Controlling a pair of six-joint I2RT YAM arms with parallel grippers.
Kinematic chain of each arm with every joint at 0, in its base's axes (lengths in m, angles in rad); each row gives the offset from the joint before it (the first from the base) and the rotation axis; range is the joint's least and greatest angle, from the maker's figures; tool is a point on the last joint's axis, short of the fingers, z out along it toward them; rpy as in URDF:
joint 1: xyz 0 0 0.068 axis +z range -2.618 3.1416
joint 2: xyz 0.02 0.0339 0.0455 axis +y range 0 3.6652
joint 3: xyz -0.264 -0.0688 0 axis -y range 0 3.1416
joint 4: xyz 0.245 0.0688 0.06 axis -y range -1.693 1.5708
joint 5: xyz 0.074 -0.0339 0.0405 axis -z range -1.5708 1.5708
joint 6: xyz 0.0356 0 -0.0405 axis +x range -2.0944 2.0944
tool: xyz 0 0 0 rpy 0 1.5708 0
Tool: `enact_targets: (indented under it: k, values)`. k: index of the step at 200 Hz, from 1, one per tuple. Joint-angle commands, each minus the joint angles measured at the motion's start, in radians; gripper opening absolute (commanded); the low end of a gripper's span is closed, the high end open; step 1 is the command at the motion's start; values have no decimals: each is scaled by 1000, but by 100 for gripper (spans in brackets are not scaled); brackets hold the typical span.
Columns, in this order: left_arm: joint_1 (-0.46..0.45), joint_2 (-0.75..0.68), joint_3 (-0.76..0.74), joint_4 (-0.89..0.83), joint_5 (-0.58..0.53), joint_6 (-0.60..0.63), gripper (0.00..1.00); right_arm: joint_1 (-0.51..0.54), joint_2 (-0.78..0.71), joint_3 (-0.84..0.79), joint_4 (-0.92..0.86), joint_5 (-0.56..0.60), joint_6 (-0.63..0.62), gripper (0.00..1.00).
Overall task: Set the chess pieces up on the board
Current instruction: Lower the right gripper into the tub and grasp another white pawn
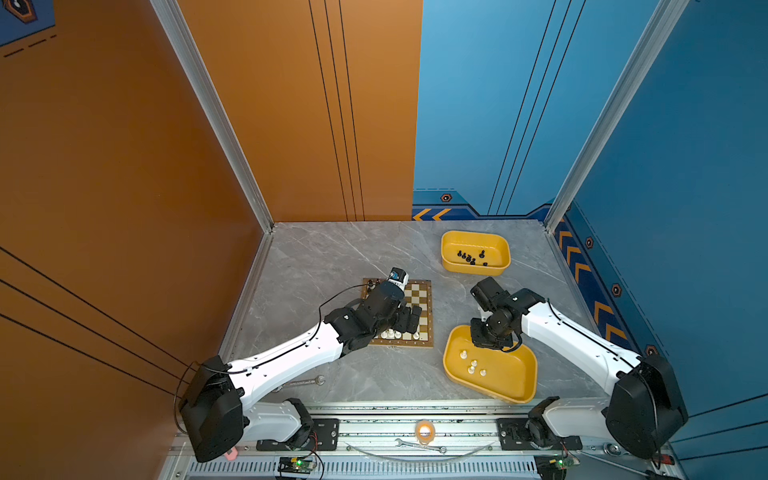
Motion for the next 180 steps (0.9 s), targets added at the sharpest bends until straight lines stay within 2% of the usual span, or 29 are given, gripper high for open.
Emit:
enact_targets:
  k: [1,96,180]
  values:
    - [8,-20,-9,-3,-20,11,96,-5,13,27,-38,-1,-12,26]
    - [42,-50,-16,-11,3,29,96,1,47,58,-35,9,-7,26]
    - [52,-134,-79,-29,-29,10,96,46,63,58,-27,26,11,25]
